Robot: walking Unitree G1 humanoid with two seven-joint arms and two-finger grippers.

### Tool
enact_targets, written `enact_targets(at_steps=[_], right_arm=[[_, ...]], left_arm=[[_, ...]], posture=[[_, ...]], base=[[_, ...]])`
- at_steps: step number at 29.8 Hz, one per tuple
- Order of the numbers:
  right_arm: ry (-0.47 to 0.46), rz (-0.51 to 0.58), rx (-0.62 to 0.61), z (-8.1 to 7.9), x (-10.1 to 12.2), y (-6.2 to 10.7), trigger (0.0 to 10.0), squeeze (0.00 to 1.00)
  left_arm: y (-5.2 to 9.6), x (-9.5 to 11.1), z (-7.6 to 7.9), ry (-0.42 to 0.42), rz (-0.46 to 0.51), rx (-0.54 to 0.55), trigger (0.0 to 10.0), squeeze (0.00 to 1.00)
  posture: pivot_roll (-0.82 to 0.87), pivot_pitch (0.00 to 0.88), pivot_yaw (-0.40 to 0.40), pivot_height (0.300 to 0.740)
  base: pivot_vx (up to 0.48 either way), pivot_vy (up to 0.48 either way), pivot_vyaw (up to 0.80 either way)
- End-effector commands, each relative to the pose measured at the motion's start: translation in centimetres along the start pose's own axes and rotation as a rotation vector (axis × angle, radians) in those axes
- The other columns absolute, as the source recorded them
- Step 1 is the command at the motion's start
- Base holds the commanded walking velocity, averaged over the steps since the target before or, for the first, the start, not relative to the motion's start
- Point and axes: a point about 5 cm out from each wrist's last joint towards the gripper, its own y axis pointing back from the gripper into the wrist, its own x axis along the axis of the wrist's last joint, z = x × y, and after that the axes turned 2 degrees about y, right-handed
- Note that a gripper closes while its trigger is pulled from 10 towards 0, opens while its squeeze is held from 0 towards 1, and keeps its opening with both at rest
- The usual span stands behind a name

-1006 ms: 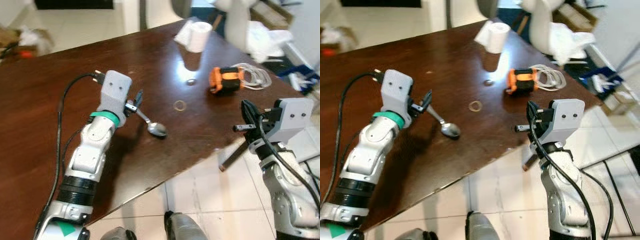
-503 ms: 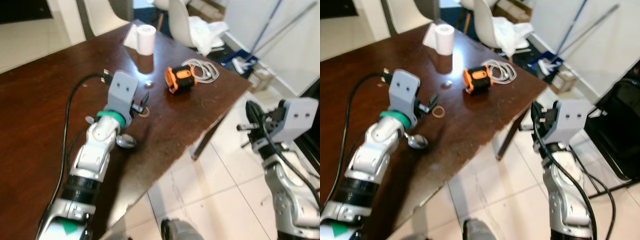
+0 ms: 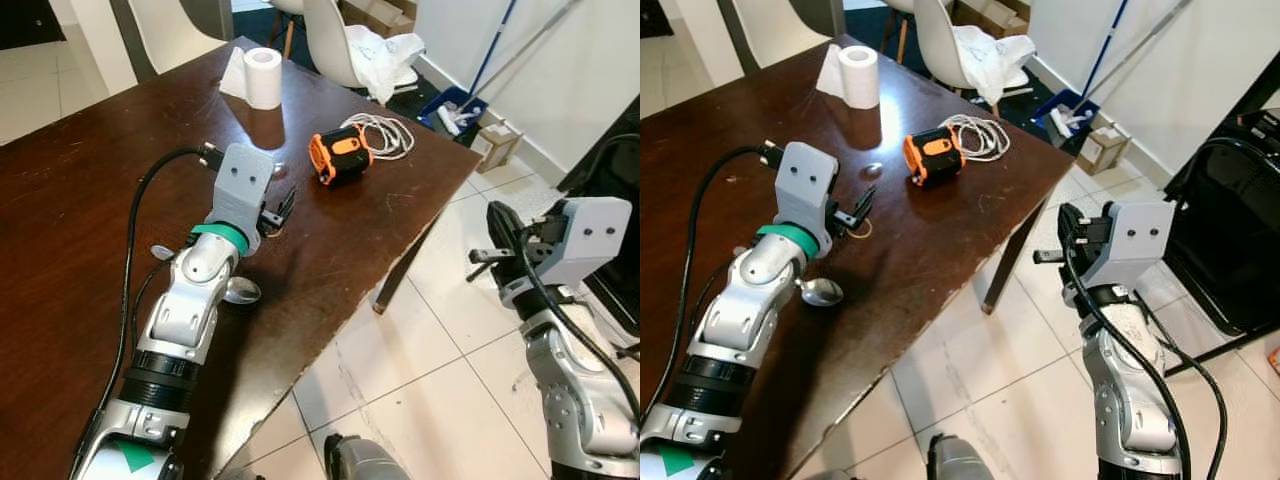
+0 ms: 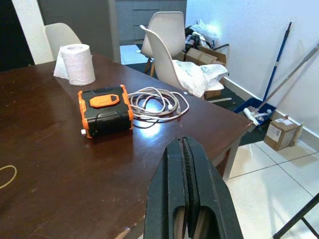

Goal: Setting the table

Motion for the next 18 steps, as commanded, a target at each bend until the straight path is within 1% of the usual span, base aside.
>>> enact_targets(at_steps=[1,18], right_arm=[[0.005,-0.008,-0.010,0.24,-0.16,0.06,10.0,0.00],[0.000,-0.007,-0.015,0.28,-0.13,0.00,10.0,0.00]], left_arm=[[-0.03,-0.40,0.15,-0.003,-0.018,-0.005,10.0,0.00],[-0.19,-0.34,0.26,-0.001,-0.017,-0.009,10.0,0.00]], posture=[[-0.02,0.000,0.035,0.740],[-0.03,0.000,0.037,0.740]], base=[[0.000,0.000,0.00],[0.000,0.000,0.00]])
